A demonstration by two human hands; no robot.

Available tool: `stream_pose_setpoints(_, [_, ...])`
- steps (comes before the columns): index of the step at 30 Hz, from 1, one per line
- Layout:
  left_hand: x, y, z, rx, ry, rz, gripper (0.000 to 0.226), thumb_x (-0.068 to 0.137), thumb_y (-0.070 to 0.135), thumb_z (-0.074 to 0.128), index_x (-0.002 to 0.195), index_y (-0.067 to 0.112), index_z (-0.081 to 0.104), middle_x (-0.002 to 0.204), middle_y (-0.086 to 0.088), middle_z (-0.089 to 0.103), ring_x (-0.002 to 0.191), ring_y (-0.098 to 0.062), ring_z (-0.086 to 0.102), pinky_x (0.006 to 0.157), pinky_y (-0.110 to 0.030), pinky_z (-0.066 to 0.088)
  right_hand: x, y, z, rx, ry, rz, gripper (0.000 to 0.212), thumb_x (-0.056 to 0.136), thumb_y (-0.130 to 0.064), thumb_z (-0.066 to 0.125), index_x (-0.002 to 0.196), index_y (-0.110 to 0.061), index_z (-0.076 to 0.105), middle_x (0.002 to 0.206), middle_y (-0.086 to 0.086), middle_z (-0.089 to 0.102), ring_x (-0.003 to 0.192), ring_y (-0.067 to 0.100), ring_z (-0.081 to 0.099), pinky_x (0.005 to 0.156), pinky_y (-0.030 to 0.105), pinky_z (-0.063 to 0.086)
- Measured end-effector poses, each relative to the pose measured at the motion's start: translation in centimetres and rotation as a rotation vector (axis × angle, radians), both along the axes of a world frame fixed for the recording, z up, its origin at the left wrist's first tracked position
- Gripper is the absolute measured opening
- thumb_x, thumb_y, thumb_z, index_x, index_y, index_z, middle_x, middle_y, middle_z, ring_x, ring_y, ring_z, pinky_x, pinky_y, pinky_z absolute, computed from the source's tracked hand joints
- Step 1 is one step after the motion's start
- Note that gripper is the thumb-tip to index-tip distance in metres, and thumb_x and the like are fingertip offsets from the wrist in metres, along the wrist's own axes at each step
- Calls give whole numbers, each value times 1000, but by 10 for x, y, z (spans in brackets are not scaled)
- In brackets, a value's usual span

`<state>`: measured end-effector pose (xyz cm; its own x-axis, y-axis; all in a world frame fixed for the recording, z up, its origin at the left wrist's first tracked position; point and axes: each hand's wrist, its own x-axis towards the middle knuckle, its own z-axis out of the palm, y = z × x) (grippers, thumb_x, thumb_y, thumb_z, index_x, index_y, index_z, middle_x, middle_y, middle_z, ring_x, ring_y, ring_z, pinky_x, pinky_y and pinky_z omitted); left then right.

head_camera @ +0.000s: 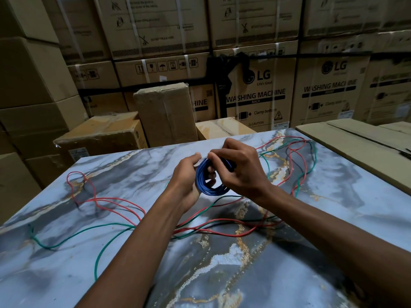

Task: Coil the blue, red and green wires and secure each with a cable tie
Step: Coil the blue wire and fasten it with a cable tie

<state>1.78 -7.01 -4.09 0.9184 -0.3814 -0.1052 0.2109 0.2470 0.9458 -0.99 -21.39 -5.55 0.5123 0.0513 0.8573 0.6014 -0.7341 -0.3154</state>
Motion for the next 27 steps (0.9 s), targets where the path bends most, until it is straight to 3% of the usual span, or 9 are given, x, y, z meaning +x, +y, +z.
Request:
stream_pose_setpoints(2, [-1,0,-1,0,-16,-60,39,106,33,38,102,7,66,79,-12,60,74,-25,59,88,-49,50,0,-4,0,39,-14,-17,15,96,-13,67,94,-7,81,74,6,55,60,14,51,54,19,39])
stream_pose_setpoints(4, [-4,-2,-1,-17,-13,-122,45,107,38,35,114,5,64,77,-11,58,67,-20,59,93,-49,48,1,-9,1,78,-34,-48,16,96,-11,66,93,-5,80,73,6,54,60,13,48,56,16,34])
stream_pose_setpoints(7, [-8,-9,-1,-103,-9,-155,43,108,38,34,100,6,61,74,-4,52,58,-13,48,90,-44,42,1,-15,3,132,-62,-90,15,97,-9,66,91,-5,79,71,5,51,59,9,44,59,10,29])
stream_pose_setpoints(10, [-11,-13,0,-203,1,-168,43,108,40,35,94,7,58,73,-4,49,60,-13,45,81,-37,50,0,-15,3,168,-76,-110,16,97,-10,66,89,-5,79,69,4,51,59,11,44,57,13,30])
stream_pose_setpoints(13, [-14,-15,0,-237,-13,-173,42,106,41,36,90,7,55,68,-5,44,63,-15,45,86,-38,53,2,-14,3,215,-87,-135,19,97,-12,65,84,-5,78,66,5,49,57,16,46,51,26,34])
stream_pose_setpoints(16, [-15,-20,-3,-231,-93,-109,36,108,34,37,91,7,54,69,-3,43,61,-11,45,95,-44,46,1,-13,3,225,-100,-150,20,97,-12,66,82,-5,77,65,5,48,56,16,45,50,26,32])
stream_pose_setpoints(21, [-15,-26,-8,-143,-217,31,36,108,29,37,86,6,52,58,3,40,54,-9,39,70,-30,48,-4,-7,0,273,-67,-155,19,97,-15,66,85,-9,79,64,3,50,56,14,46,51,24,32])
stream_pose_setpoints(23, [-11,-24,-9,-35,-297,101,37,108,29,37,82,7,52,54,6,39,53,-9,37,61,-26,44,-7,-3,-2,287,-38,-168,21,97,-17,65,81,-10,78,63,2,51,55,14,49,51,30,37])
stream_pose_setpoints(27, [-4,-14,-12,247,-529,143,39,109,30,38,78,11,54,58,6,43,54,-10,41,60,-29,37,-19,-6,-1,338,141,-80,26,100,-24,59,87,-11,78,70,2,64,55,18,68,50,41,56])
